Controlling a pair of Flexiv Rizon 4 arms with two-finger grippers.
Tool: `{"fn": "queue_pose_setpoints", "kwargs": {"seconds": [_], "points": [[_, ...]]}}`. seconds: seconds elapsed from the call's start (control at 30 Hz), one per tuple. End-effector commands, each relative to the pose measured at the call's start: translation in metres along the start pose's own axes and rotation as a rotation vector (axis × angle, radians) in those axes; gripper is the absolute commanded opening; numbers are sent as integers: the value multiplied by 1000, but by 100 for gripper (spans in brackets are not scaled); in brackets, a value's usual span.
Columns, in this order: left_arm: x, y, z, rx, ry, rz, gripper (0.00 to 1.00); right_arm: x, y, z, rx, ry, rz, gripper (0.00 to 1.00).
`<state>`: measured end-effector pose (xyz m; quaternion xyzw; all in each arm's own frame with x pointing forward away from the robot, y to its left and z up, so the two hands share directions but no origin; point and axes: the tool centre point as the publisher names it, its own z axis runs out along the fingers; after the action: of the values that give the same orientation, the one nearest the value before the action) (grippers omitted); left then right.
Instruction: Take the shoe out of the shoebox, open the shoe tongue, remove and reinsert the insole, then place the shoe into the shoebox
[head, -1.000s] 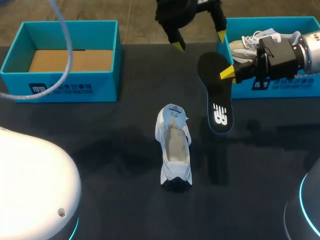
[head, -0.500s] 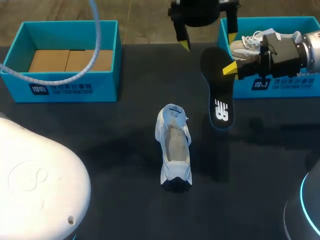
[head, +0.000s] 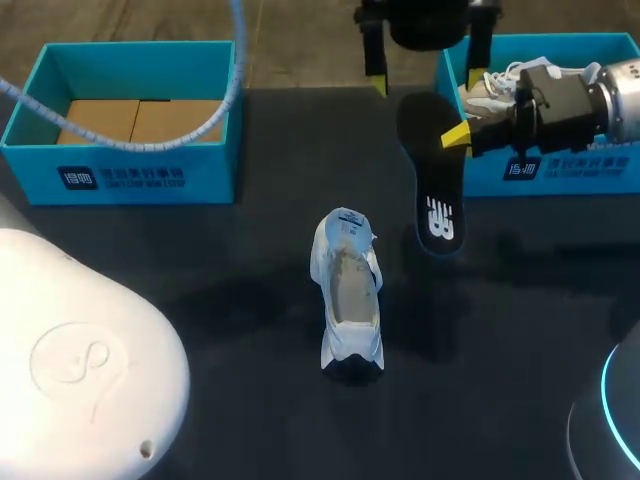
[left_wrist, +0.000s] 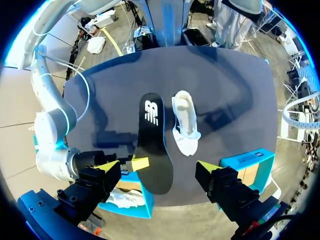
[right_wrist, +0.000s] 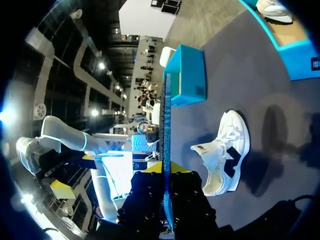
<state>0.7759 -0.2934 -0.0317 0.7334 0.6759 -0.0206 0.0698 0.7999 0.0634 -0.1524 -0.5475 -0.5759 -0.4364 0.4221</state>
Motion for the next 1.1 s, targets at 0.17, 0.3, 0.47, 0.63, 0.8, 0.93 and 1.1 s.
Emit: {"fn": "queue_pose_setpoints", "kwargs": {"seconds": [0.17, 0.3, 0.47, 0.63, 0.8, 0.93, 1.1], "points": [[1, -2, -1, -7, -18, 0, 100, 3, 1, -4, 5, -5, -3, 0], [1, -4, -1, -11, -36, 2, 100, 4, 1, -4, 8, -3, -5, 0], [3, -6, -2, -12, -74, -2, 100, 4, 0, -5, 9, -3, -5, 0], [6, -8, -5, -7, -128, -5, 100, 6, 1, -4, 8, 1, -9, 0], [15, -11, -6, 8, -223, -22, 100, 7, 0, -5, 5, 4, -11, 0], [21, -16, -7, 35, -344, -52, 100, 7, -1, -6, 1, 8, -8, 0], [29, -16, -5, 28, -492, -72, 100, 9, -1, -8, -1, 11, -9, 0]]}}
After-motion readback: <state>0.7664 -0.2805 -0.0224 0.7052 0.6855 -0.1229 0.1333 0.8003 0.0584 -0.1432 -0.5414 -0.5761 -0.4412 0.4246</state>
